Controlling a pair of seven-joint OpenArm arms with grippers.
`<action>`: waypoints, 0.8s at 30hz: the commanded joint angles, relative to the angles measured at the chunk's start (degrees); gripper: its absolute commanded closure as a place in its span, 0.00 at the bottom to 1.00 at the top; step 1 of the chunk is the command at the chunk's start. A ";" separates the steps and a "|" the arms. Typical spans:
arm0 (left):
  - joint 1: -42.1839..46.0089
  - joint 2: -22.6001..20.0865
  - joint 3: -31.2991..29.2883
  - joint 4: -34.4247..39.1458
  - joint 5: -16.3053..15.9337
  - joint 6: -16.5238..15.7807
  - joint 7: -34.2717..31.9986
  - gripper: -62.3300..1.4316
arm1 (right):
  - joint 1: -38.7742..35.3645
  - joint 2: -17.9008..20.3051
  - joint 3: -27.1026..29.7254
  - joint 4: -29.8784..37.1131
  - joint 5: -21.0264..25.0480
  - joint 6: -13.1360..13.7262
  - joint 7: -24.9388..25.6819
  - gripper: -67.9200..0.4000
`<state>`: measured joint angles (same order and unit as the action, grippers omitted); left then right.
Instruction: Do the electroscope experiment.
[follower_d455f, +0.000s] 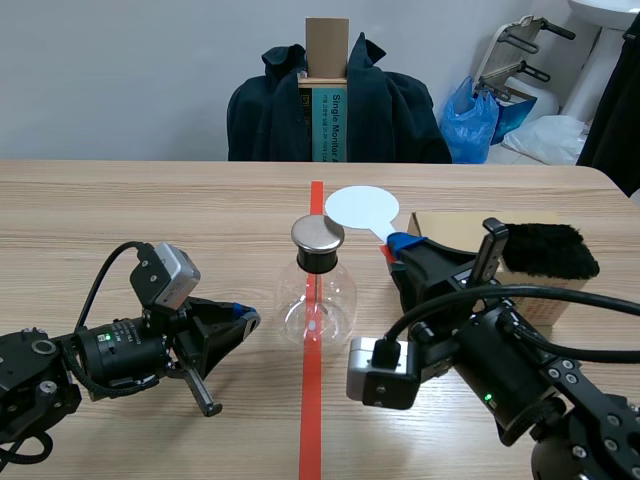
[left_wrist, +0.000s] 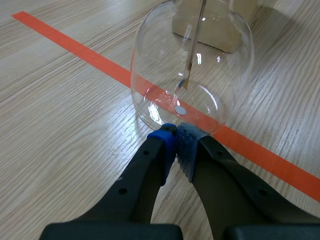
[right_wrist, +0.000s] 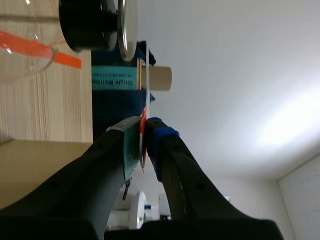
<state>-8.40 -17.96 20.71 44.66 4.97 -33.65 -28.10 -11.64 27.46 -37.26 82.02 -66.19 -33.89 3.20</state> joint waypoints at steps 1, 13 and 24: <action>-0.15 -0.04 -0.04 1.09 -0.46 -0.09 -0.83 0.93 | 0.70 0.63 1.05 1.01 0.17 -1.05 -0.92 0.98; 0.15 -0.17 -0.04 1.09 -0.46 -0.09 -0.87 0.93 | 0.63 0.63 8.28 3.02 1.22 -1.31 -4.59 0.98; 0.15 -0.17 -0.07 1.09 -0.46 -0.09 -1.07 0.93 | -3.91 0.61 18.21 8.26 2.32 -1.27 -6.93 0.98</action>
<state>-8.10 -17.98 20.71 44.66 4.97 -33.65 -28.14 -14.63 27.46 -18.70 90.65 -63.83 -34.72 -3.60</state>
